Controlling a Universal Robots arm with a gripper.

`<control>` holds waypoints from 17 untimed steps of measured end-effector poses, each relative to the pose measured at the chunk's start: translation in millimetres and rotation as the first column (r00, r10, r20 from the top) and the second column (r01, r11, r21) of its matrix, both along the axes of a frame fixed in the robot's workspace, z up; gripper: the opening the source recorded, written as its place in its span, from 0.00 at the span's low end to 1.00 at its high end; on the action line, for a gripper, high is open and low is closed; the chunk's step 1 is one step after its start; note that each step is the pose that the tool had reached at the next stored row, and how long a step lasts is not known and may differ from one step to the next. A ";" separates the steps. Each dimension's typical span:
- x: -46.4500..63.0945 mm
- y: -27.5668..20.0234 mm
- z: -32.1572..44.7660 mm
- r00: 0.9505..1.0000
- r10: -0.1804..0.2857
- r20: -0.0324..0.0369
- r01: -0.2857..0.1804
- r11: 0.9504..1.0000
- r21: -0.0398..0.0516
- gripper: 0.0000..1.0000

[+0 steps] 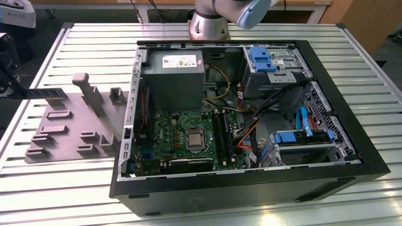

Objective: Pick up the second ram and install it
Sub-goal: 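Pick up the second ram and move it above second insertion slot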

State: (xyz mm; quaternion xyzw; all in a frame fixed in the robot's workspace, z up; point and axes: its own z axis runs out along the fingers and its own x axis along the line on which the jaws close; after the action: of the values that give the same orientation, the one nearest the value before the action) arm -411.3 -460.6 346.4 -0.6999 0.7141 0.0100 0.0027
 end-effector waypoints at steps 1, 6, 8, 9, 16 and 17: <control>0.0 0.1 2.1 1.000 0.000 0.000 0.000 1.000 0.000 0.14; 0.0 0.7 12.9 1.000 -0.003 0.000 0.003 1.000 0.000 0.14; 0.0 0.9 17.8 1.000 -0.004 0.000 0.004 1.000 0.000 0.14; 0.0 1.0 20.4 1.000 -0.004 0.000 0.004 1.000 0.000 0.14; 0.0 1.8 39.9 1.000 -0.007 0.000 0.007 1.000 0.000 0.14; 0.0 1.9 42.7 1.000 -0.008 0.000 0.008 1.000 0.000 0.14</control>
State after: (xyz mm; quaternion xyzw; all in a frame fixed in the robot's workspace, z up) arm -411.3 -458.7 389.1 -0.6972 0.7168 0.0100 0.0027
